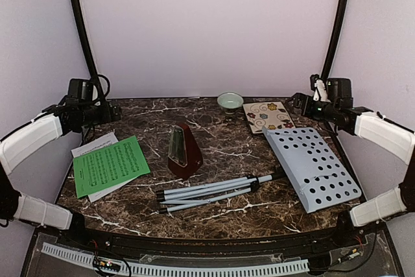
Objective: Set up the instrument practice props
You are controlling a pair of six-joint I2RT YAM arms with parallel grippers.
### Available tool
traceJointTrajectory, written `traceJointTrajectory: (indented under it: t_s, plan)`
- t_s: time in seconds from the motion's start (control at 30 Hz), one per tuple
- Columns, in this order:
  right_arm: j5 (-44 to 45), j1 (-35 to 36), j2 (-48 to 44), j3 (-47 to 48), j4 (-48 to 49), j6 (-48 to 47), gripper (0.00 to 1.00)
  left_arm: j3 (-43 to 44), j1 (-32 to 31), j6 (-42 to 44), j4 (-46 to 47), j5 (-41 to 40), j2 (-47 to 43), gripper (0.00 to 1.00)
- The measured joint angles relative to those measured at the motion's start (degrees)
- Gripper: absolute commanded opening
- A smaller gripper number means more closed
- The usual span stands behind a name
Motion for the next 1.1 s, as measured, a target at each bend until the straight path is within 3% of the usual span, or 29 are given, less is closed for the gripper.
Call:
traceJointTrajectory:
  t_s: [0.27, 0.6, 0.9, 1.1]
  plan:
    - [4.7, 3.8, 8.4, 3.7, -4.7, 0.0, 0.99, 0.0, -1.0, -2.6, 0.5, -0.5, 10.4, 0.99]
    - [7.6, 7.1, 7.3, 4.7, -17.4, -1.3, 0.99, 2.1, -2.4, -5.5, -1.5, -4.2, 11.1, 0.99]
    - [10.7, 14.0, 6.4, 4.7, -29.2, -1.7, 0.99, 5.2, -2.6, -6.4, -2.6, -2.1, 13.7, 0.99]
    - [15.0, 19.5, 7.2, 4.7, -33.6, -1.2, 0.9, 5.2, -2.6, -6.4, -2.6, -0.1, 13.7, 0.99]
